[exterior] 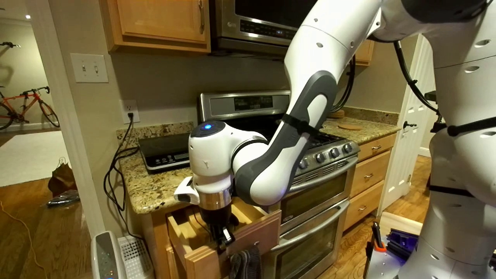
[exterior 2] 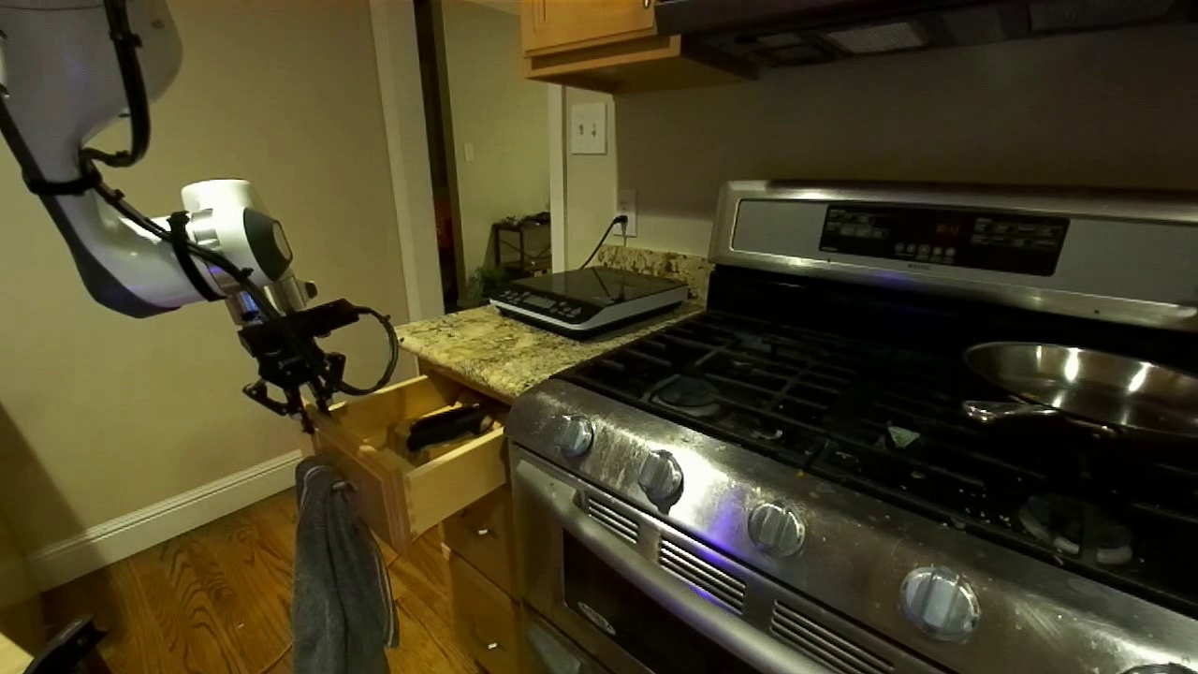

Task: Close the drawer

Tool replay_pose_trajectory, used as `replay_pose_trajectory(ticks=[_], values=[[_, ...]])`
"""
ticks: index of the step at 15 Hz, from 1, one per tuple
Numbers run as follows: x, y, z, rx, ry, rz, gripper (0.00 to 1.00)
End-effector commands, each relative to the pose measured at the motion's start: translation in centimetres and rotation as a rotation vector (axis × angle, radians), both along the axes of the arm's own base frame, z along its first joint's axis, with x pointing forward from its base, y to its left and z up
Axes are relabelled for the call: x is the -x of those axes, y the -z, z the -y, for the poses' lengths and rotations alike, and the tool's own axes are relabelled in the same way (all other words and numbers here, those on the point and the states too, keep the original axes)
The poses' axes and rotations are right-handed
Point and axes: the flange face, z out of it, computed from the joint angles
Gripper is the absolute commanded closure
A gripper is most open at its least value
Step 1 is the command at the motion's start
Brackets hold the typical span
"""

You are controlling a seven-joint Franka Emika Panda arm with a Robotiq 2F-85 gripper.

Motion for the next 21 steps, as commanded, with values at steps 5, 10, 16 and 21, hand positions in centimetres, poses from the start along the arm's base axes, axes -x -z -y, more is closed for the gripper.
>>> replay_pose_trajectory(ticks=[5, 10, 16, 21], values=[[0.3, -3.9, 0.8, 0.012, -0.040, 0.169, 0.50], [2.8, -5.3, 0.5, 0.033, -0.064, 0.231, 0.49], [4.7, -4.6, -0.2, 0.051, -0.059, 0.253, 0.48], [3.9, -0.9, -1.2, 0.033, -0.032, 0.163, 0.62]])
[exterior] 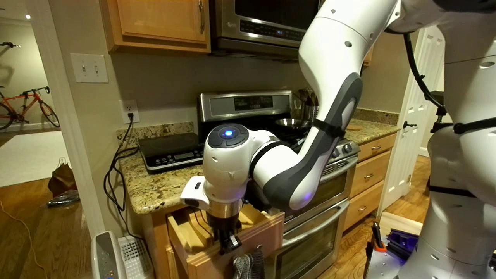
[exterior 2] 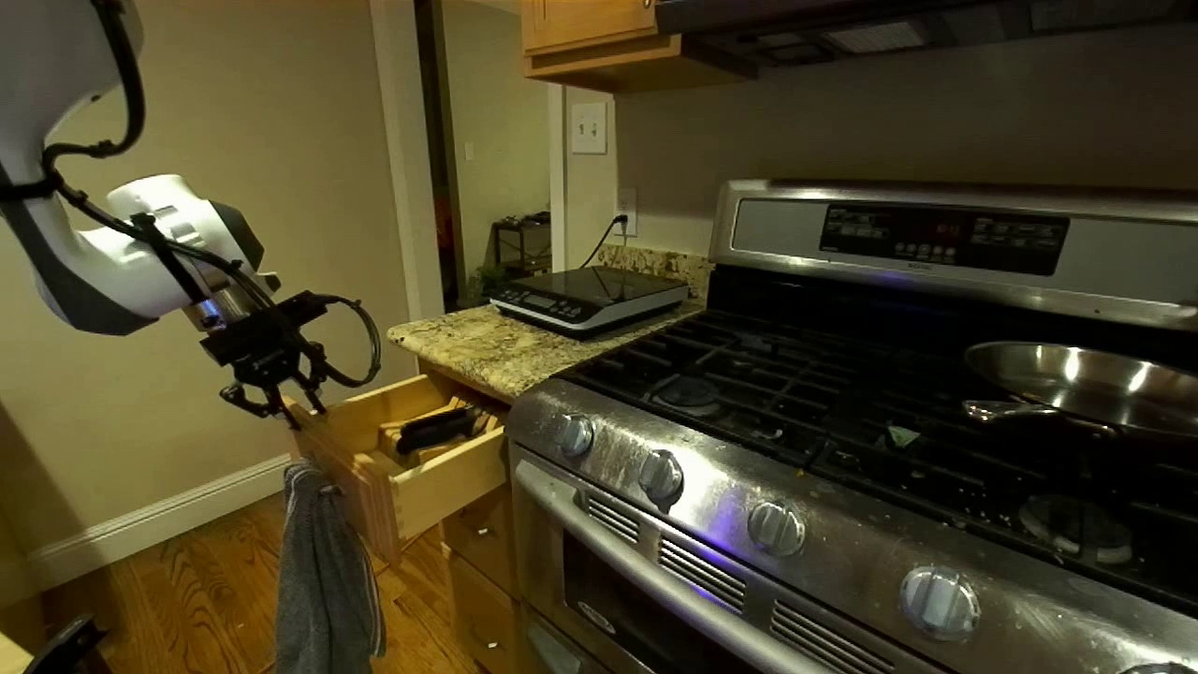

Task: Close the drawer

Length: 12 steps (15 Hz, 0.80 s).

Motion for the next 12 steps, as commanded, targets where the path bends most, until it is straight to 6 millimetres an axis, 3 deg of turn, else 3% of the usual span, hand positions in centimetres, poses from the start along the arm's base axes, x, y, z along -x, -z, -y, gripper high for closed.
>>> replay_pose_trajectory(ticks=[1, 3, 12], values=[[-0.22, -0.66, 0.09, -0.002, 0.001, 0.010, 0.56], [-0.47, -1.40, 0.24, -0.005, 0.000, 0.023, 0.44], [-0.48, -1.41, 0.29, -0.004, -0.002, 0.023, 0.44]])
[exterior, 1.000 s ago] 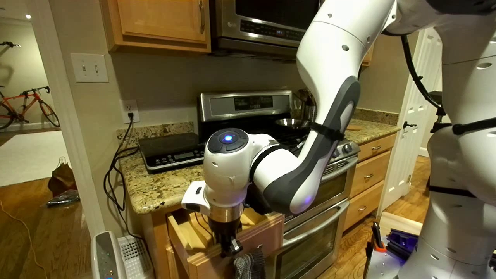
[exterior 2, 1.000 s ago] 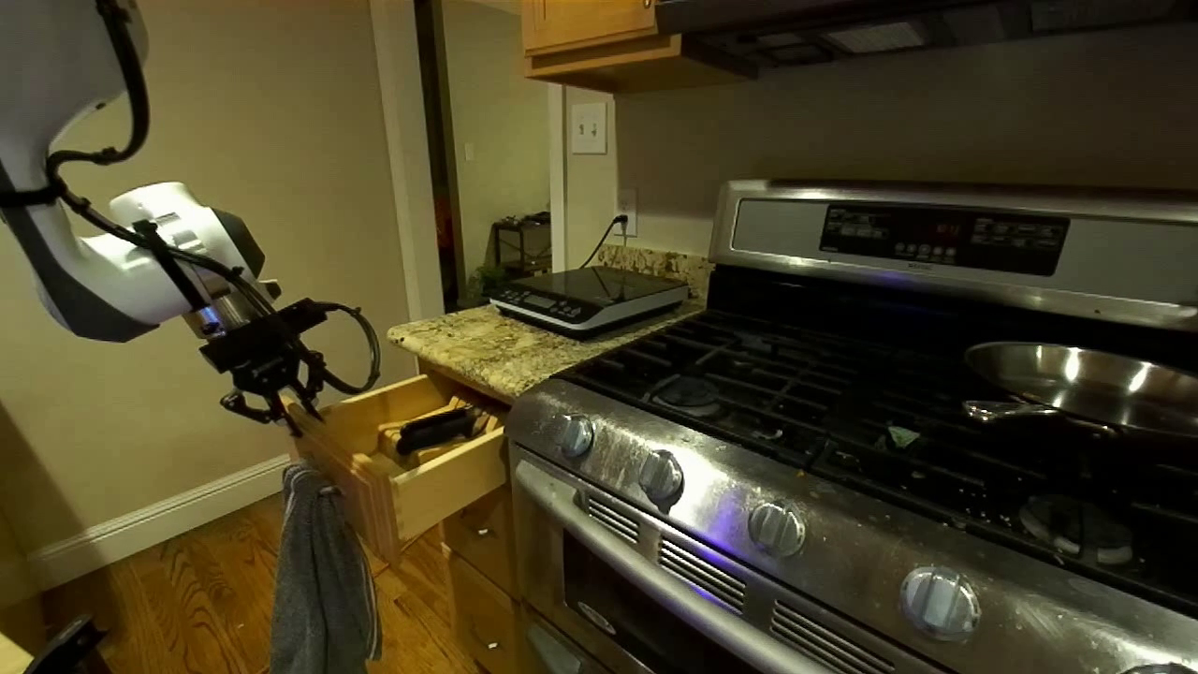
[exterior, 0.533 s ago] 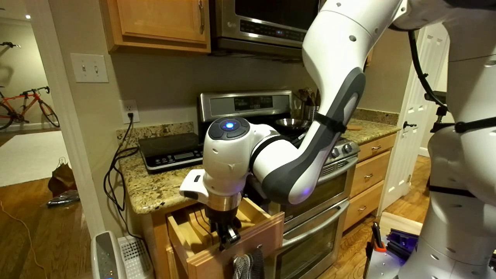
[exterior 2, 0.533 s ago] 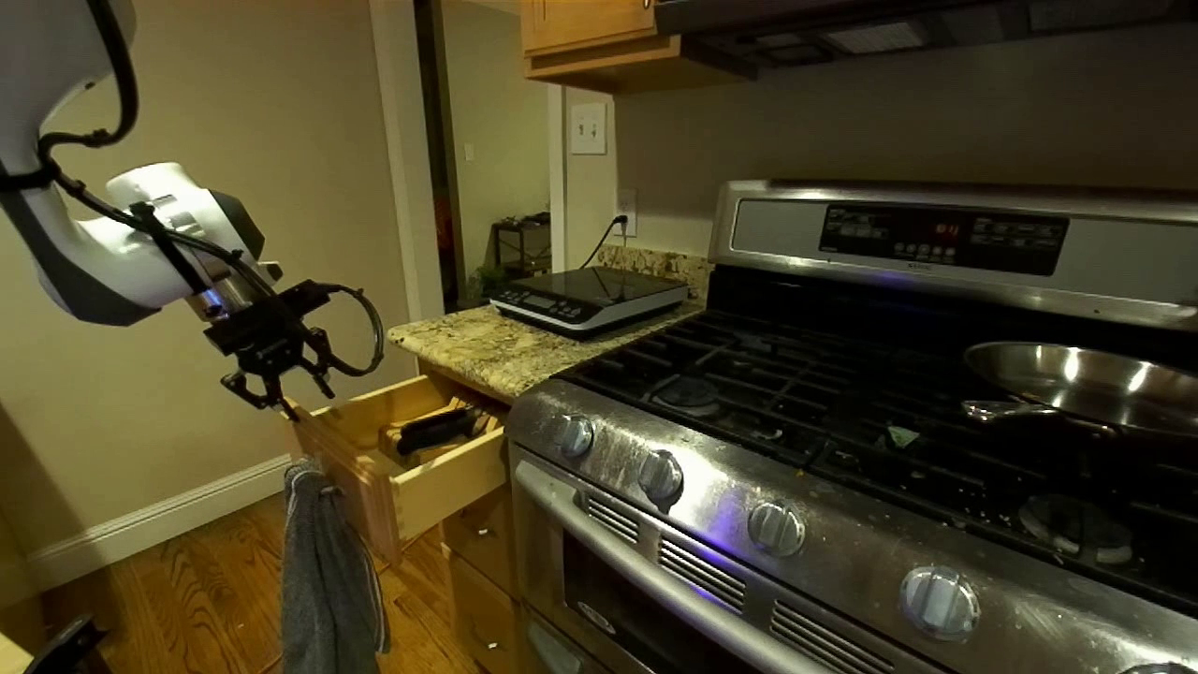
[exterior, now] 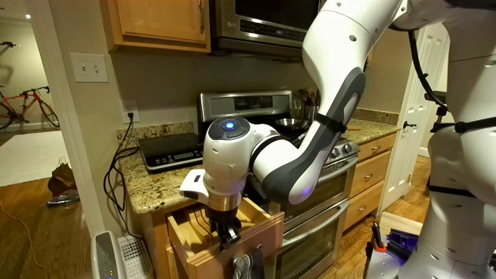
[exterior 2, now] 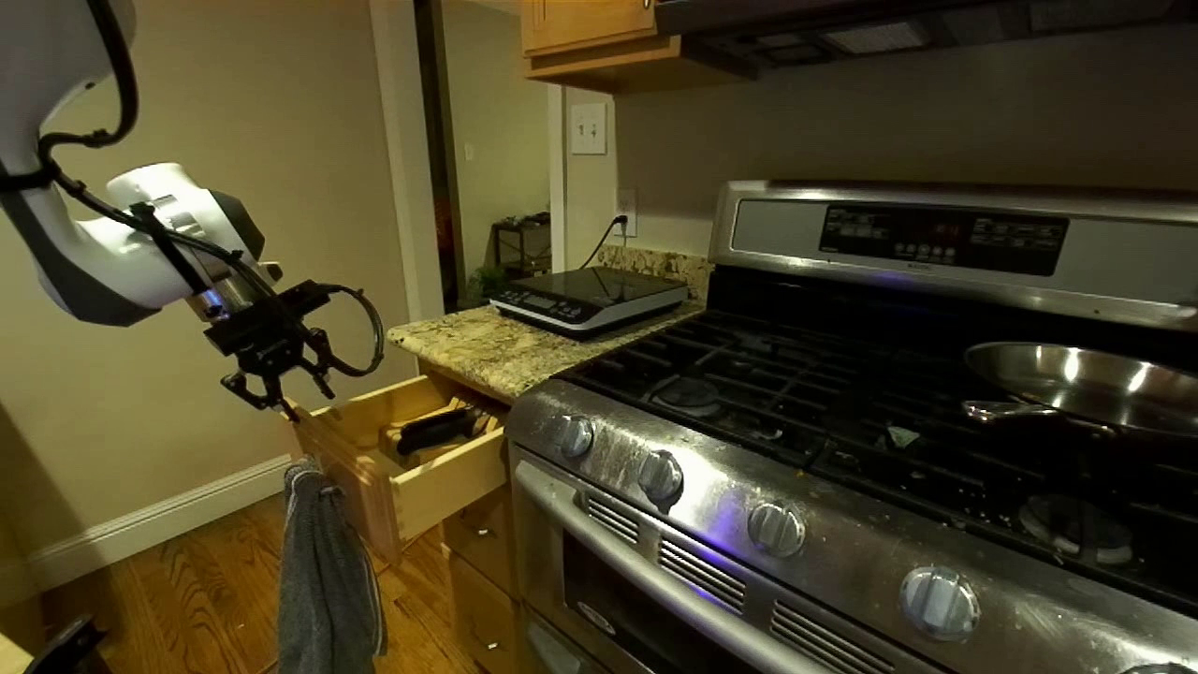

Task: Close the drawer

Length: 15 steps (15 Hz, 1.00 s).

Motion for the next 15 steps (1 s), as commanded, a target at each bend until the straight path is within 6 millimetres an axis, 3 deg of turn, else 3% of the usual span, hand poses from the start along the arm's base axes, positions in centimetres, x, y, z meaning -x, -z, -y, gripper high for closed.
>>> replay_pose_trajectory(ticks=[1, 9, 10, 15], values=[[0.0, -0.1, 0.0, 0.000, 0.000, -0.001, 0.44], [0.0, -0.1, 0.0, 0.000, 0.000, -0.001, 0.44], [0.1, -0.4, -0.1, -0.001, -0.007, 0.006, 0.19], [1.1, -3.8, -1.1, 0.005, -0.035, 0.076, 0.00]])
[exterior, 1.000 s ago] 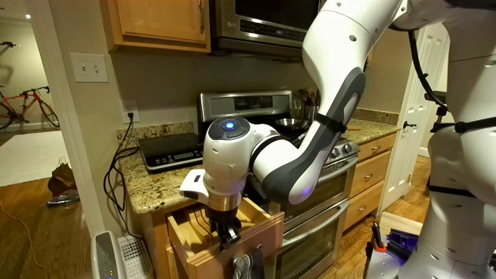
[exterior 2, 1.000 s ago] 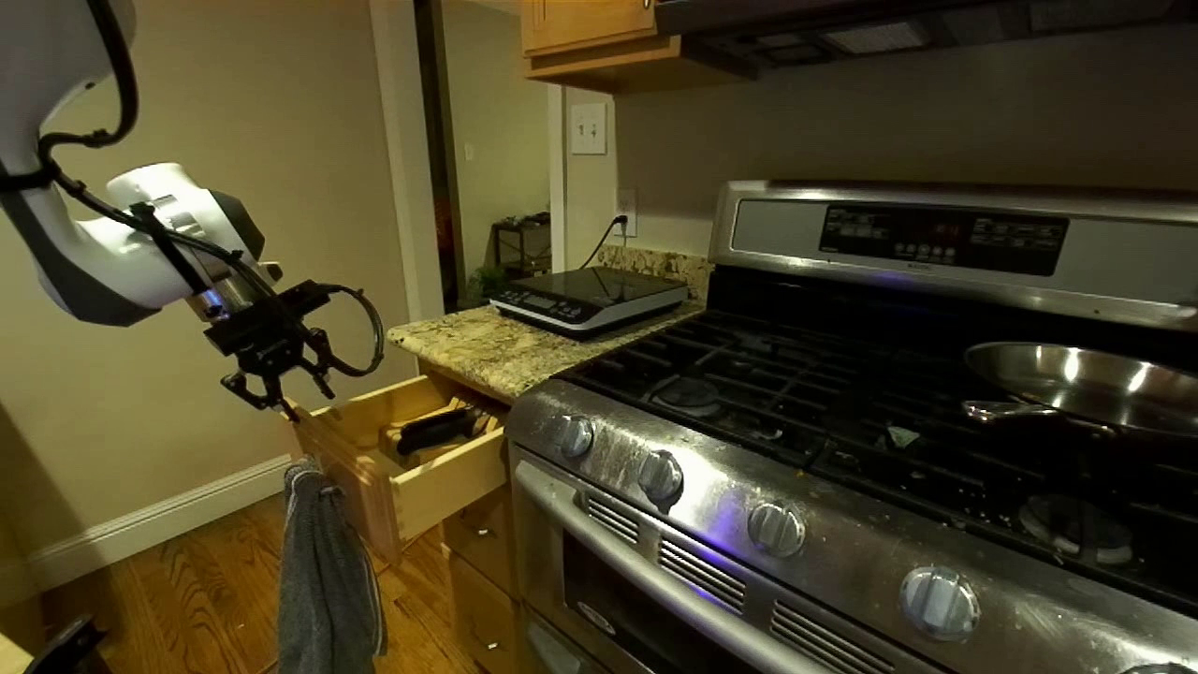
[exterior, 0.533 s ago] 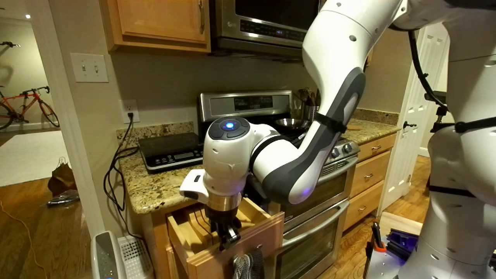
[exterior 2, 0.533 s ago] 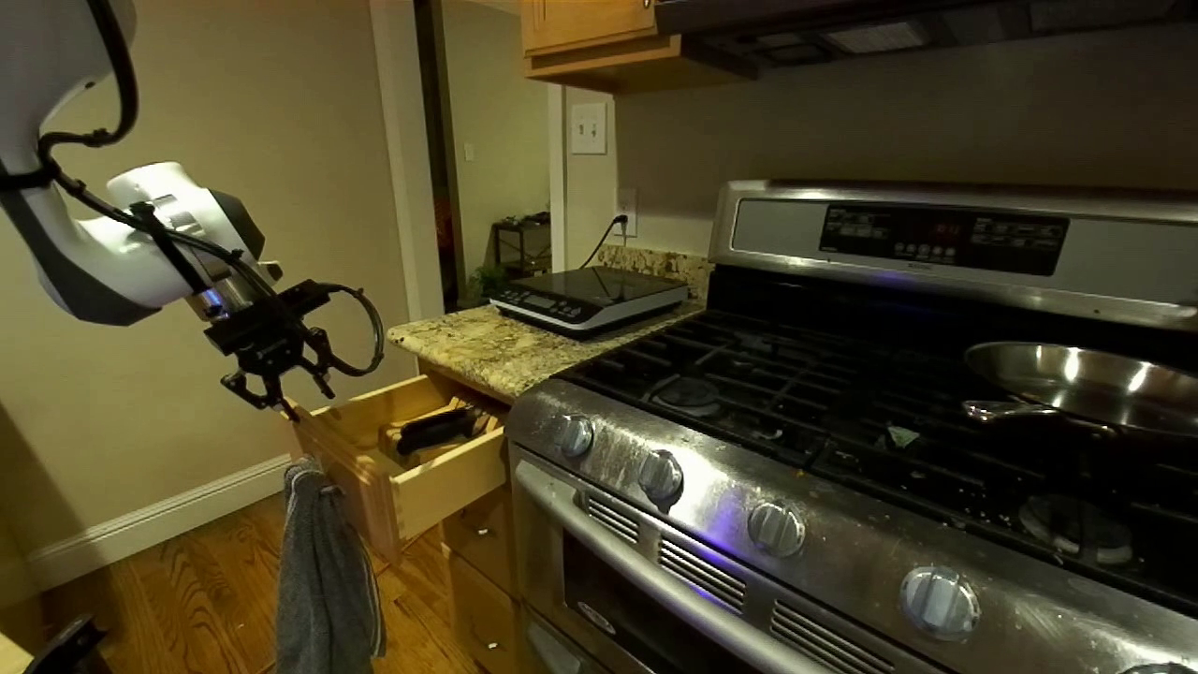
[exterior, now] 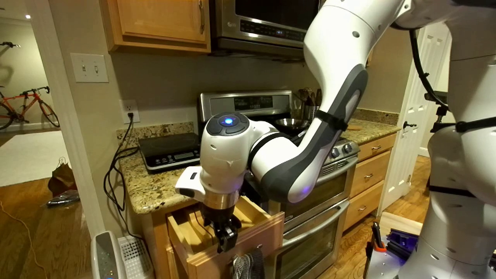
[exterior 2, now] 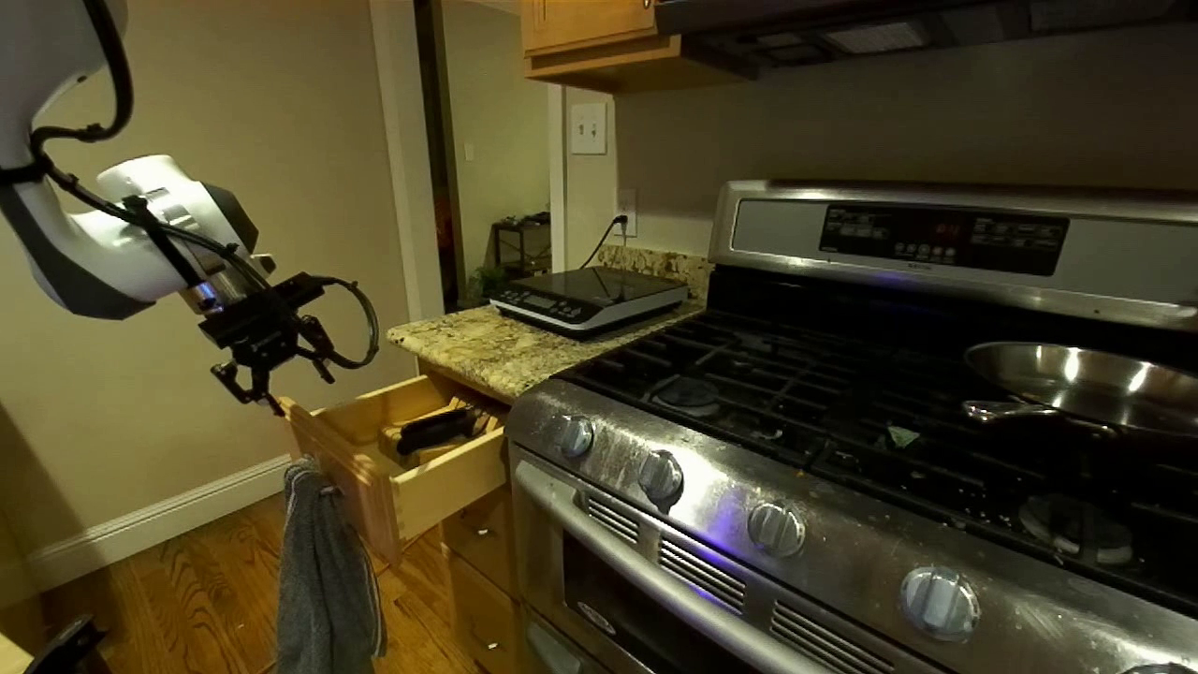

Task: Close the drawer

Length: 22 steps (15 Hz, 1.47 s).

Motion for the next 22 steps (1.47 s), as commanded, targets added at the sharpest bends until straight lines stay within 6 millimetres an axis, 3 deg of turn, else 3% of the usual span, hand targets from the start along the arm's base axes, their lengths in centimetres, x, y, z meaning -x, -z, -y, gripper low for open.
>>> replay_pose_trajectory(ticks=[1, 5, 6, 7, 16, 18, 22], values=[[1.2, -3.3, -0.3, 0.011, -0.021, 0.065, 0.00], [2.1, -5.2, -1.2, 0.001, -0.047, 0.089, 0.00], [2.3, -5.2, -1.5, -0.007, -0.051, 0.081, 0.25], [2.6, -5.1, -1.8, -0.010, -0.055, 0.077, 0.26], [4.5, -0.9, -2.1, -0.014, -0.009, -0.046, 0.87], [4.7, 0.6, -1.8, -0.012, 0.012, -0.084, 0.97], [4.5, 2.9, -1.5, -0.013, 0.033, -0.132, 1.00]])
